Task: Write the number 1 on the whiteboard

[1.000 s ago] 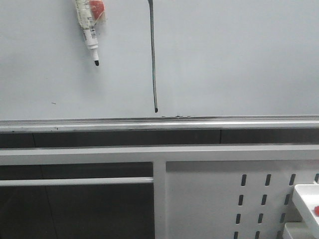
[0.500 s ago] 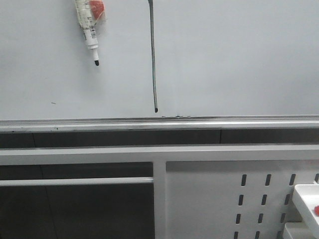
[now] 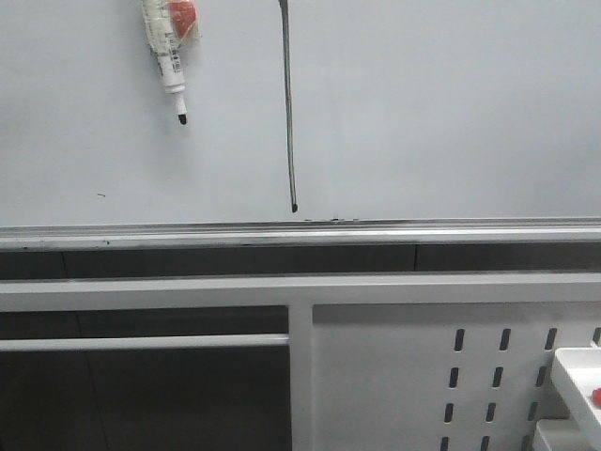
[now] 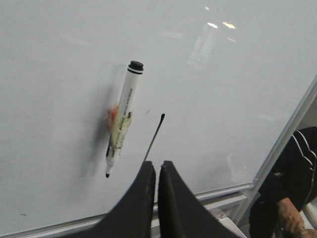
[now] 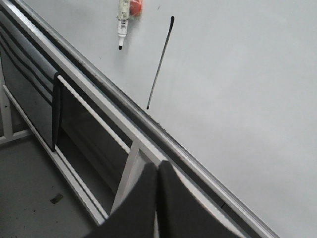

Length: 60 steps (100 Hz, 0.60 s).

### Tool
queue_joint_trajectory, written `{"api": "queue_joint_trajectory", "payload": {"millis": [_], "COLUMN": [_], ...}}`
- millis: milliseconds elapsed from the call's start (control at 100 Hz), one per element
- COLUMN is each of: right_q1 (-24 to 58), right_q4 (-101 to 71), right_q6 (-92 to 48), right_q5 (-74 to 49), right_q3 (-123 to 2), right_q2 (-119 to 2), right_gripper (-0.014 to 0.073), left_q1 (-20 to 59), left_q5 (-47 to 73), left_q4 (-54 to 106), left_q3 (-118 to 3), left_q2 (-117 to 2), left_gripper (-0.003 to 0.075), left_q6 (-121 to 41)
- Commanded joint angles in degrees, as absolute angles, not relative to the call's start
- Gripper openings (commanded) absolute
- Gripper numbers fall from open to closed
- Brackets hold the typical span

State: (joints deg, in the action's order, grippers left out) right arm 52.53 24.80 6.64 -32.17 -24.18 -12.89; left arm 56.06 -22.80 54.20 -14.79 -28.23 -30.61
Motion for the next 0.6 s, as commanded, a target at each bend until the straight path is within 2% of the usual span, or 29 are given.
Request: {"api": "queue_joint_trajectory", "payload": {"millis": [0, 100, 190, 380, 590], "right_q1": [52.18, 52.18, 52.18, 52.18, 52.18], "right_q4": [26.55, 26.55, 26.55, 26.55, 26.55], "right_q6": [6.65, 6.65, 6.65, 6.65, 6.65], "right_q5": [-28.03, -28.03, -28.03, -28.03, -28.03], "right_q3": [-25.64, -25.64, -25.64, -25.64, -25.64], "right_q2": [-13.37, -13.37, -13.37, -13.37, -13.37], "right_gripper": [-0.0049, -0.0049, -0.0049, -0.0049, -0.0049], "left_q1": [56.48, 54.99, 50.69, 40.17, 30.51], "left_q5": [-29.74, -35.75, -36.11, -22.44, -11.47], "left_q4": [49.88, 36.3, 25.36, 20.17, 18.44], "left_q3": [-15.11, -11.97, -8.79, -6.16, -2.91], "left_q2": [-28.21, -28.21, -27.43, -21.71, -10.81], "left_gripper": [-0.002, -0.002, -0.002, -0.002, -0.002], "left_q6": [-31.24, -31.37, -30.35, -19.99, -18.92]}}
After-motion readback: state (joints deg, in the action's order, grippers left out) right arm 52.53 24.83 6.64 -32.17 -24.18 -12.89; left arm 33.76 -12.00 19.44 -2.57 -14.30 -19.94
